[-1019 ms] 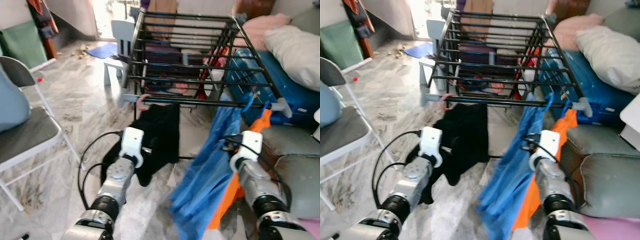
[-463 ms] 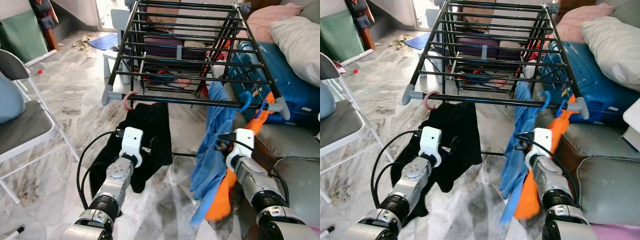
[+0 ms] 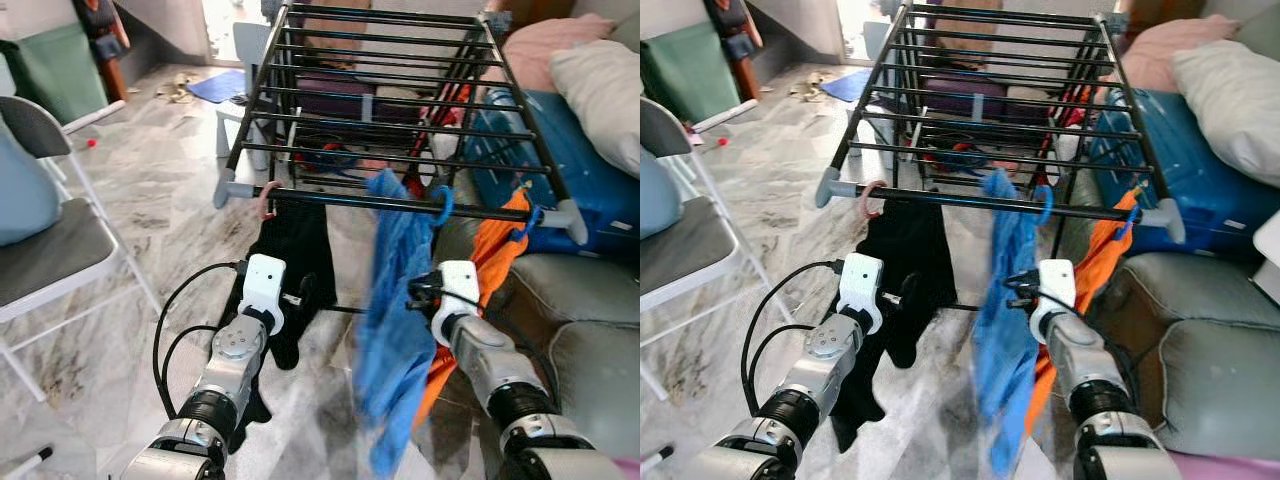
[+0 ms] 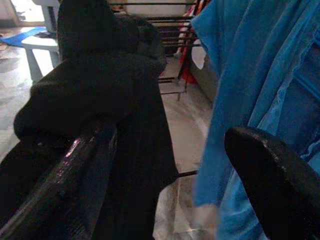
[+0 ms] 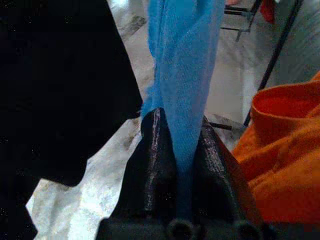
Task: Hang hanger
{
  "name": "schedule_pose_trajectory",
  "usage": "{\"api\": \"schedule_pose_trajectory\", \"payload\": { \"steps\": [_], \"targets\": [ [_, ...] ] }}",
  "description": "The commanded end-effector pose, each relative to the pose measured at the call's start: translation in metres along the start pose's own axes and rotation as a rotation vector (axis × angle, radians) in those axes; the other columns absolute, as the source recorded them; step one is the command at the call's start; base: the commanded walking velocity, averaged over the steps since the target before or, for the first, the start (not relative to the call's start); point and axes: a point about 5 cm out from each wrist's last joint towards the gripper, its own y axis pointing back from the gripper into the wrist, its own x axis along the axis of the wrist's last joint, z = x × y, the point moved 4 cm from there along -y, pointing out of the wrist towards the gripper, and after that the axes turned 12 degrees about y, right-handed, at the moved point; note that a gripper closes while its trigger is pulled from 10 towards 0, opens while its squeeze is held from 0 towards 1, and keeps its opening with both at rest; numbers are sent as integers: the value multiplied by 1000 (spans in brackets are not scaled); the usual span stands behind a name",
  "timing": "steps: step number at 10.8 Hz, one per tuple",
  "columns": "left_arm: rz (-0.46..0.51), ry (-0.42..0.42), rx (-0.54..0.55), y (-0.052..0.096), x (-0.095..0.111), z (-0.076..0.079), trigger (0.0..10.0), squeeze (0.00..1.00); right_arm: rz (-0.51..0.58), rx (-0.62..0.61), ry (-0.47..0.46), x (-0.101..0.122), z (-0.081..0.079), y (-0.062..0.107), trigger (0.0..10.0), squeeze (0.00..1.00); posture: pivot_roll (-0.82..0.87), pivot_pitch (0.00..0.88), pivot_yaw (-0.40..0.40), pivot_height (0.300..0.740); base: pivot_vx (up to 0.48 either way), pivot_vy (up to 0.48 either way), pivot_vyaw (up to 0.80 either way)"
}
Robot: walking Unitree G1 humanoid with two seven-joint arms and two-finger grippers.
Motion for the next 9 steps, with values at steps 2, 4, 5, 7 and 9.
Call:
{"api": "schedule_pose_trajectory", "payload": {
  "steps": [2,4,5,7,9],
  "targets": [
    [-9,-6,-19,-4,2,6,10000,0,2,3,10,1,-5,-1,10000,0,76,0,-60,740,0,0,0],
    [-10,-5,-19,-4,2,7,10000,0,-38,-4,-61,-6,-7,-2,10000,0,79,0,-63,740,0,0,0],
    [-11,-3,-18,-4,1,7,10000,0,-61,-20,-78,-11,-6,-2,10000,0,81,0,-66,740,0,0,0],
    [-12,2,-19,-5,1,9,10000,0,-101,-70,-102,-19,1,-1,10000,0,81,0,-70,740,0,0,0],
    [-15,7,-21,-5,0,11,10000,0,-105,-79,-121,-21,3,-1,10000,0,76,0,-70,740,0,0,0]
  ]
}}
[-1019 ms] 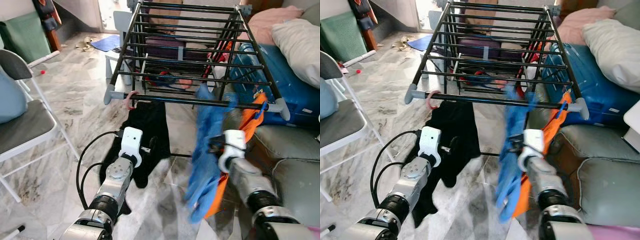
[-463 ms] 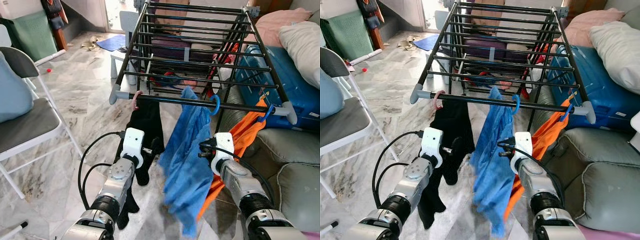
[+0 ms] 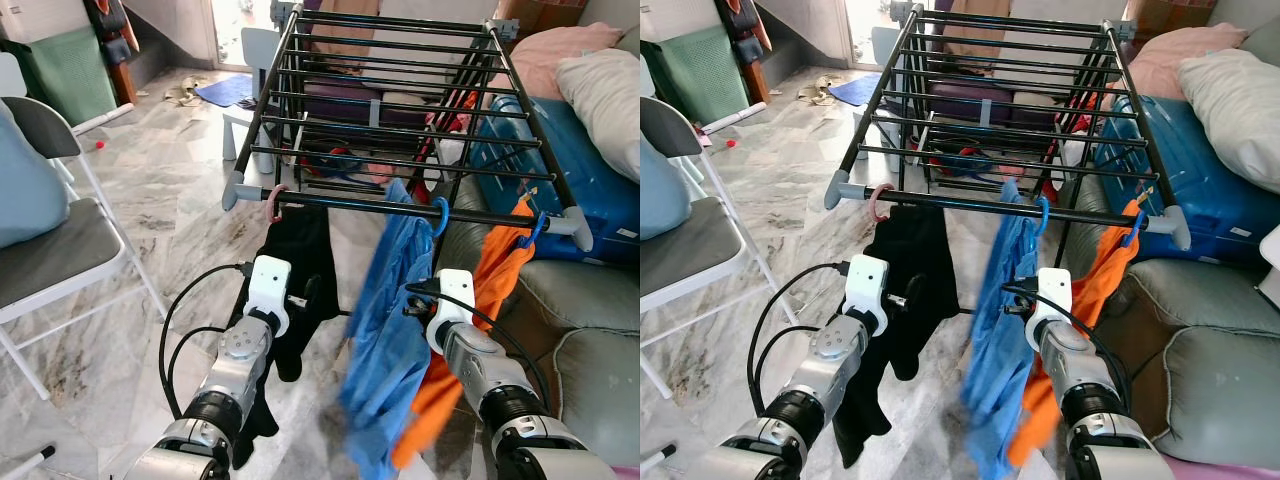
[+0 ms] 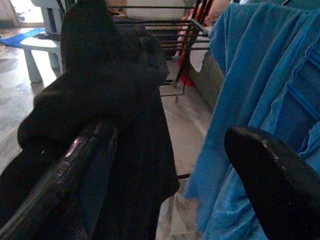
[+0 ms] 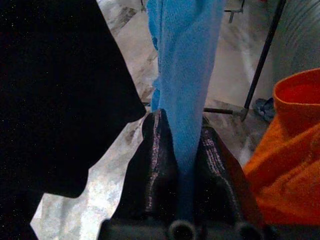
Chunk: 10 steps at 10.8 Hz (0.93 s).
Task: Hang hanger
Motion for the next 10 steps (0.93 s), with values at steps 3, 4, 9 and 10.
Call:
{"api": "schedule_pose_trajectory", "payload": {
  "steps": [3,4,9,10],
  "targets": [
    [-15,-1,-10,-2,-1,4,10000,0,-7,-29,-53,-2,8,1,10000,1000,73,0,-74,740,0,0,0],
    [-16,-1,-10,-2,-1,4,10000,0,3,-30,-52,-1,9,2,10000,1000,73,0,-74,740,0,0,0],
    [-20,-1,-10,0,-4,3,10000,0,126,-50,88,3,8,16,10000,1000,67,0,-74,740,0,0,0],
    [-18,4,-12,0,-4,3,10000,0,172,-64,107,6,9,24,10000,1000,63,0,-75,740,0,0,0]
  ]
}}
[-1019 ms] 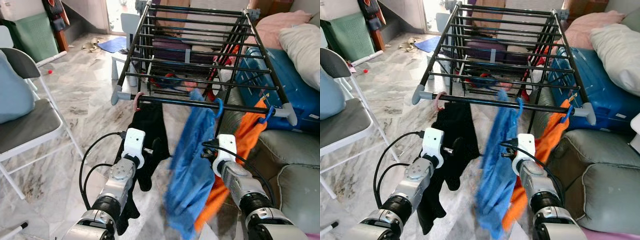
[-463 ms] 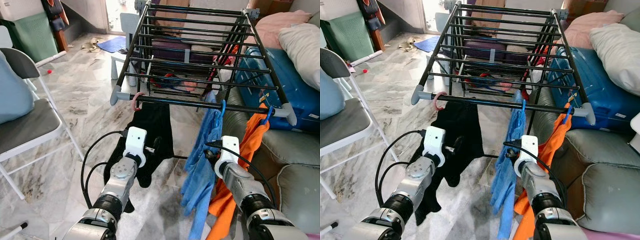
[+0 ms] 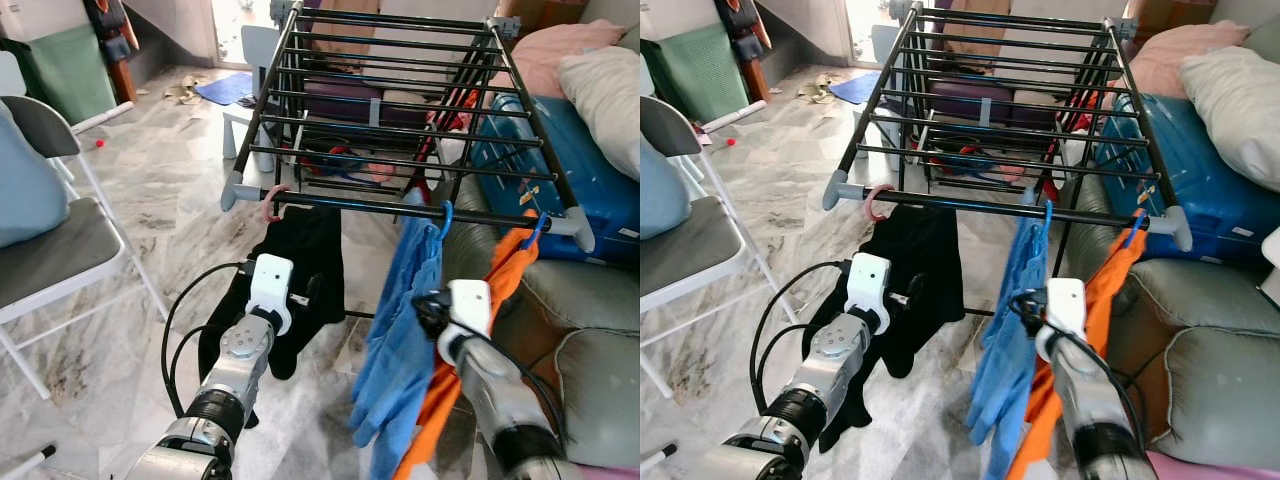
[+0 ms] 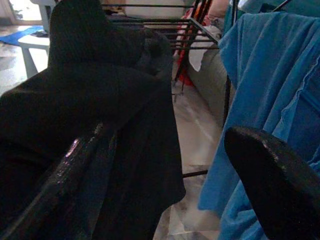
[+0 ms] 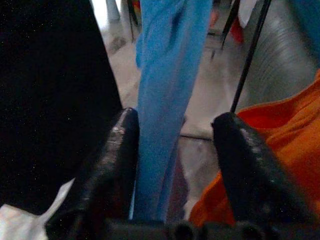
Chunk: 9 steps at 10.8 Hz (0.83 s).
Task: Hang hanger
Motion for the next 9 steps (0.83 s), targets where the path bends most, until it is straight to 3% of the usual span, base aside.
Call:
{"api": "schedule_pose_trajectory", "payload": {
  "steps": [1,3,9],
  "targets": [
    [-8,7,0,1,-3,1,10000,0,55,-17,43,10,1,5,10000,1000,60,0,-76,740,0,0,0],
    [-13,-14,16,1,-5,2,10000,0,101,-4,35,8,-6,27,10000,1000,56,0,-75,740,0,0,0],
    [-25,-5,30,3,-7,-4,10000,0,129,-55,17,-2,-15,67,10000,1000,52,0,-70,740,0,0,0]
  ]
}}
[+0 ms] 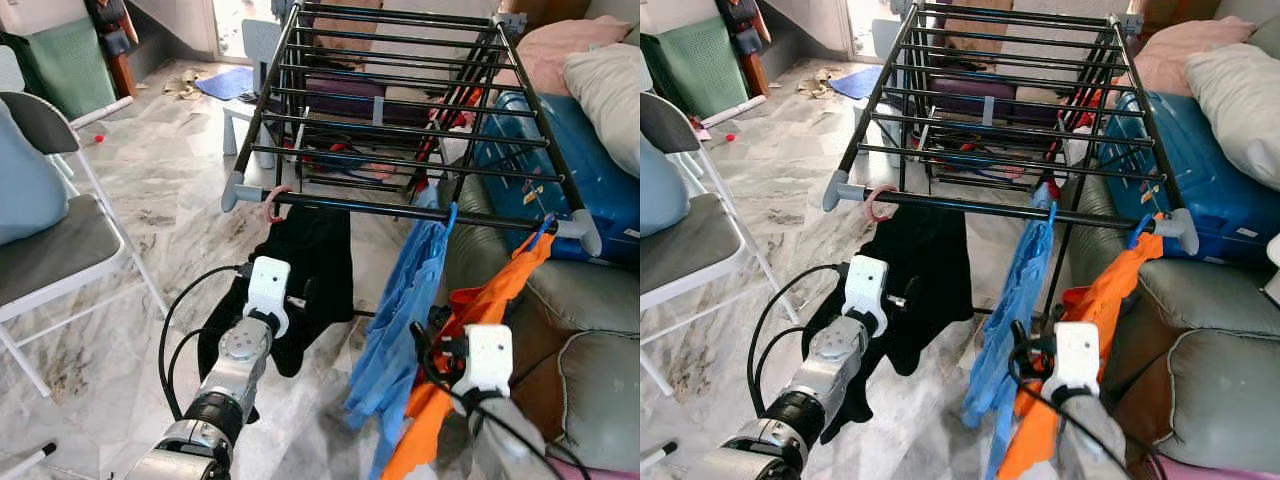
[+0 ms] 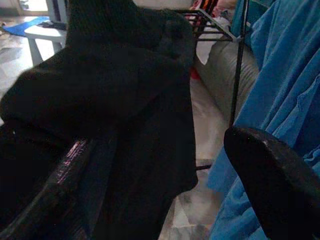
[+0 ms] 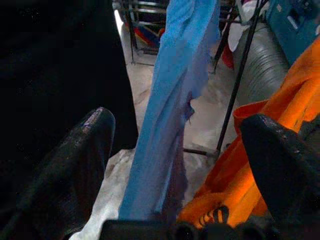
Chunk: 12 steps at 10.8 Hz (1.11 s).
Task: Hang hanger
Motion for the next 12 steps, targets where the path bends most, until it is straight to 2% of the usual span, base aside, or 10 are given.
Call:
{"api": "schedule_pose_trajectory", "payload": {
  "steps": [1,5,7,9,11,12],
  "targets": [
    [-11,0,-3,1,-3,1,10000,0,26,-30,7,7,3,4,10000,1000,47,0,-66,740,0,0,0],
    [-20,-8,-26,0,-4,7,10000,0,48,-60,-6,16,7,7,10000,1000,38,0,-59,740,0,0,0],
    [-24,5,-41,1,-4,7,10000,0,96,-67,-3,26,10,12,10000,1000,36,0,-59,740,0,0,0],
    [-40,48,-136,3,-7,17,10000,0,151,-148,5,36,25,17,10000,1000,28,0,-52,740,0,0,0],
    [-3,-6,-181,5,1,19,10000,0,157,-157,5,39,27,16,10000,1000,23,0,-48,740,0,0,0],
    [10,-29,-187,7,4,16,10000,0,163,-158,-1,39,26,16,10000,949,18,0,-47,740,0,0,0]
  ]
}}
